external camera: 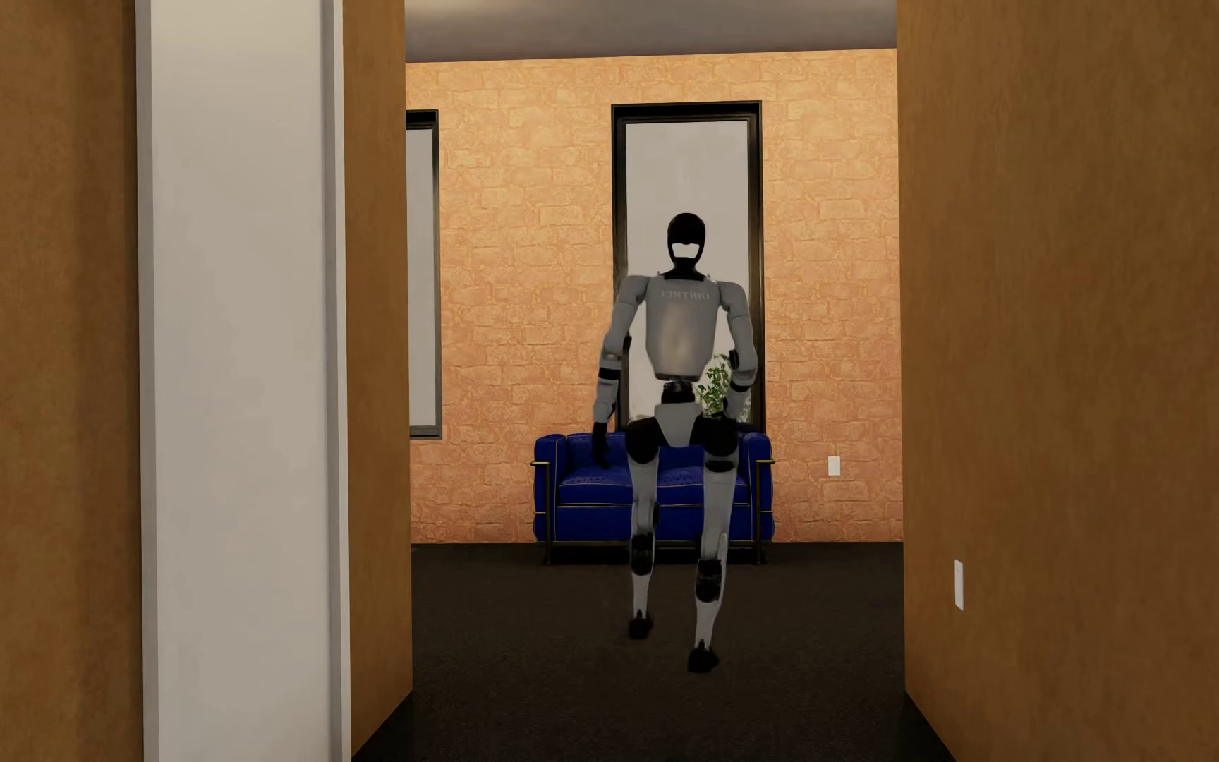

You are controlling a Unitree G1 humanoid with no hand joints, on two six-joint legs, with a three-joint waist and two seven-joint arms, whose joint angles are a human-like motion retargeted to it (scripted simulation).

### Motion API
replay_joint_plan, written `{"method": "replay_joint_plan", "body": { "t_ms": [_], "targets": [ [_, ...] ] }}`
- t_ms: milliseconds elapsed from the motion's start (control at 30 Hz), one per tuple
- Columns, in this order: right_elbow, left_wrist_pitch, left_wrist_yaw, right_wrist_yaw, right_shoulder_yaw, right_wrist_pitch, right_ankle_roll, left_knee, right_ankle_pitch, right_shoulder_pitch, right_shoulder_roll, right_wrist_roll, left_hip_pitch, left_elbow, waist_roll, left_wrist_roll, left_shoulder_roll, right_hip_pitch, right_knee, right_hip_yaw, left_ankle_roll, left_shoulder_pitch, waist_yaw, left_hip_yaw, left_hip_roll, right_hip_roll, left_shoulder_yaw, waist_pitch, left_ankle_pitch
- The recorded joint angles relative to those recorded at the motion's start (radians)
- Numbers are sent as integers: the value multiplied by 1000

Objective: Move towards dark sofa

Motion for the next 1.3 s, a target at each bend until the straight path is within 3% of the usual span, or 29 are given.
{"method": "replay_joint_plan", "body": {
  "t_ms": [100, 167, 200, 233, 267, 300, 367, 433, 500, 567, 600, 633, 667, 700, 767, 800, 833, 867, 900, 933, 1000, 1133, 1267, 1300],
  "targets": [
    [-123, 0, 0, 0, -15, 0, 0, -130, -74, -65, 24, 0, 7, 97, -6, 0, 0, 123, 23, 0, 0, 1, 28, 0, 43, -24, 69, 3, 41],
    [-155, 0, 0, 0, -2, 0, 0, -50, 38, -72, 35, 0, 1, 131, -44, 0, 17, 154, -1, 0, 0, 0, 42, 0, 33, -66, 74, -19, 184],
    [-148, 0, 0, 0, 10, 0, 0, 12, 195, -64, 33, 0, -3, 150, -64, 0, 24, 153, 19, 0, 0, -19, 37, 0, 4, -78, 60, -14, 209],
    [-126, 0, 0, 0, 31, 0, 0, 40, 445, -53, 20, 0, 25, 152, -68, 0, 27, 110, 128, 0, 0, -45, 23, 0, -28, -78, 44, -6, 191],
    [-81, 0, 0, 0, 73, 0, 0, 52, 720, -49, -1, 0, 79, 140, -68, 0, 31, 25, 312, 0, 0, -69, -2, 0, -57, -73, 20, 3, 151],
    [-24, 0, 0, 0, 129, 0, 0, 55, 863, -54, -22, 0, 139, 110, -78, 0, 39, -102, 548, 0, 0, -93, -21, 0, -78, -70, -2, 7, 105],
    [82, 0, 0, 0, 219, 0, 0, 34, 718, -42, -45, 0, 297, 3, -91, 0, 56, -329, 958, 0, 0, -128, -48, 0, -97, -66, -15, 21, 36],
    [176, 0, 0, 0, 237, 0, 0, -41, 654, 17, -56, 0, 461, -156, -80, 0, 59, -546, 1052, 0, 0, -142, -103, 0, -108, -59, 0, 10, -12],
    [260, 0, 0, 0, 204, 0, 0, -127, 756, 105, -69, 0, 642, -304, -57, 0, 48, -669, 831, 0, 0, -157, -165, 0, -122, -52, 24, 9, -67],
    [334, 0, 0, 0, 133, 0, 0, -183, 859, 196, -72, 0, 799, -428, -39, 0, 39, -723, 457, 0, 0, -180, -217, 0, -119, -43, 48, 0, -130],
    [370, 0, 0, 0, 92, 0, 0, -210, 834, 238, -65, 0, 884, -481, -46, 0, 40, -715, 270, 0, 0, -191, -237, 0, -126, -47, 59, 0, -160],
    [403, 0, 0, 0, 56, 0, 0, -234, 705, 274, -56, 0, 969, -526, -58, 0, 42, -698, 112, 0, 0, -199, -254, 0, -136, -55, 72, -2, -191],
    [431, 0, 0, 0, 24, 0, 0, -247, 489, 307, -46, 0, 1049, -563, -69, 0, 43, -679, 34, 0, 0, -203, -271, 0, -137, -64, 85, -6, -216],
    [452, 0, 0, 0, -8, 0, 0, -245, 363, 334, -36, 0, 1103, -588, -72, 0, 42, -680, 48, 0, 0, -204, -292, 0, -131, -68, 97, -16, -225],
    [490, 0, 0, 0, -53, 0, 0, -199, 346, 383, -22, 0, 1171, -580, -60, 0, 32, -713, 76, 0, 0, -184, -357, 0, -87, -71, 100, -47, -138],
    [504, 0, 0, 0, -70, 0, 0, -131, 545, 403, -14, 0, 1168, -559, -46, 0, 28, -731, 81, 0, 0, -166, -380, 0, -50, -68, 86, -73, -1],
    [534, 0, 0, 0, -68, 0, 0, 22, 833, 410, -4, 0, 1120, -521, -33, 0, 25, -787, 128, 0, 0, -147, -365, 0, -11, -54, 62, -84, 194],
    [573, 0, 0, 0, -36, 0, 0, 226, 955, 393, -2, 0, 1042, -455, -17, 0, 24, -783, 226, 0, 0, -136, -341, 0, 11, -39, 27, -62, 363],
    [582, 0, 0, 0, 30, 0, 0, 426, 930, 356, -19, 0, 931, -381, 12, 0, 22, -740, 285, 0, 0, -140, -320, 0, 38, -15, -21, -42, 416],
    [556, 0, 0, 0, 96, 0, 0, 607, 881, 324, -38, 0, 815, -316, 30, 0, 18, -687, 313, 0, 0, -141, -276, 0, 41, 5, -59, -34, 326],
    [458, 0, 0, 0, 119, 0, 0, 715, 791, 269, -51, 0, 609, -225, 34, 0, 21, -539, 312, 0, 0, -91, -203, 0, 24, 19, -90, -23, 162],
    [237, 0, 0, 0, 7, 0, 0, 222, 624, 142, -39, 0, 364, -6, 28, 0, 3, -227, 207, 0, 0, 23, -114, 0, 34, 34, -8, -18, 174],
    [16, 0, 0, 0, -37, 0, 0, -258, 469, 26, -42, 0, 312, 138, 33, 0, 18, -7, 170, 0, 0, 50, -66, 0, 39, 29, 100, -32, 45],
    [-17, 0, 0, 0, -38, 0, 0, -520, 434, 13, -40, 0, 311, 151, 34, 0, 21, 46, 168, 0, 0, 49, -39, 0, 47, 16, 121, -40, 84]
  ]
}}
